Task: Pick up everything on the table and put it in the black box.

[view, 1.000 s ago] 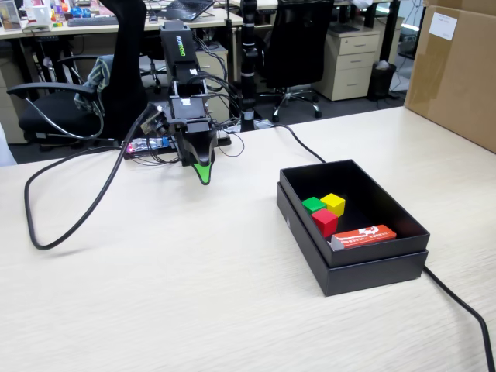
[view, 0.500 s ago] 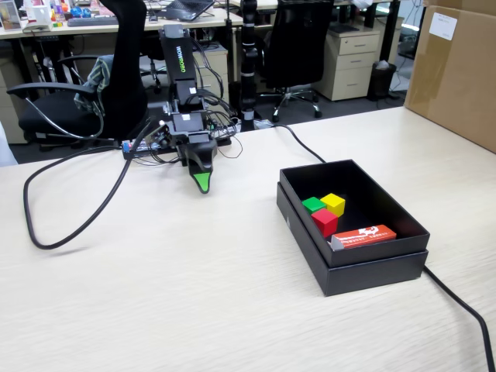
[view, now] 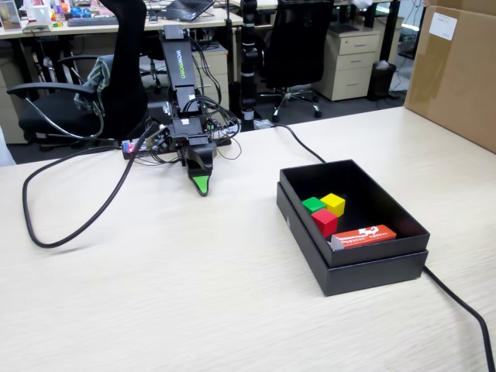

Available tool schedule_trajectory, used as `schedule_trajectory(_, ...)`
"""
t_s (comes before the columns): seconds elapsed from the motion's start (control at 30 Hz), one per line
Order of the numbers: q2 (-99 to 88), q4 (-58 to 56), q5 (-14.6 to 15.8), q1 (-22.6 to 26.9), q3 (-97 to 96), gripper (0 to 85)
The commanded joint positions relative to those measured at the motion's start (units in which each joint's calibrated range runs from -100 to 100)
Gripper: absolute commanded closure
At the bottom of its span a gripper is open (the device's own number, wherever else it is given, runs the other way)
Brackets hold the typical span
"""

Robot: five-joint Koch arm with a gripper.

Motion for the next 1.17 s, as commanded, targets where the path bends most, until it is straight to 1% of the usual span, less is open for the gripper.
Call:
schedule_trajectory(0.0, -0.7, -2.1, -0.4, 0.0, -0.6, 35.0)
schedule_trajectory(0.1, -0.2, -6.4, -0.4, -0.1, -0.7, 35.2)
schedule_trajectory(1.13, -0.2, -6.4, -0.4, -0.1, -0.7, 35.2)
